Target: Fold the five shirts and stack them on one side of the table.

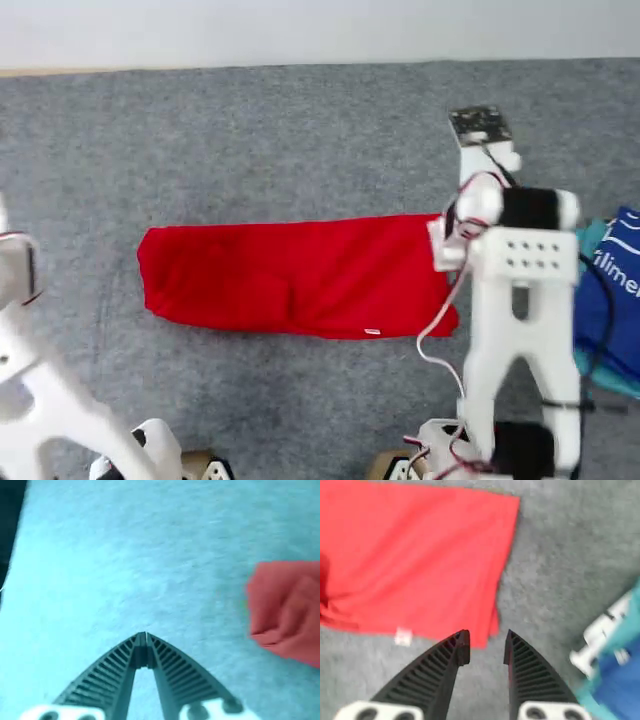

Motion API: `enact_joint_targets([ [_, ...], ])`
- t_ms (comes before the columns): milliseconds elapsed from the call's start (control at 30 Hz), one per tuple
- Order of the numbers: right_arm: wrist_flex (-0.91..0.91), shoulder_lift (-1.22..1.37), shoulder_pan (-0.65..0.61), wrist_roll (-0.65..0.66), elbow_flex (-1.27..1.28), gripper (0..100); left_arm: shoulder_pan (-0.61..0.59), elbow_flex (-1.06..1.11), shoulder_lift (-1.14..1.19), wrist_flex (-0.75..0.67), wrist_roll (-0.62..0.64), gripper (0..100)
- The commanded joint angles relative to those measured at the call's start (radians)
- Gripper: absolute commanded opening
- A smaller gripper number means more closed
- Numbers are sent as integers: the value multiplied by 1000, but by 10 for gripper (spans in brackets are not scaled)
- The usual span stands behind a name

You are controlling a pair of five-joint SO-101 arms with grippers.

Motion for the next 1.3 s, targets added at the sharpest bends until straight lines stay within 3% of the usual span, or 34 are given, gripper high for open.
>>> enact_joint_targets([
  [0,-70,99,-21,-51,-8,230,-100,-36,-40,14,9,4],
  [100,-110,189,-22,-107,-21,285,-144,-36,-46,48,9,4],
  [433,-200,478,-93,-135,-189,285,-180,-33,-44,74,11,4],
  [900,-199,750,-74,-163,-265,282,-180,-31,-46,75,14,4],
  [1000,-193,783,-74,-163,-265,218,-180,-31,-46,75,14,4],
  [1167,-157,812,-85,-143,-285,24,-180,-31,-46,84,14,4],
  [1267,-114,812,-77,-123,-318,11,-180,-31,-46,101,14,4],
])
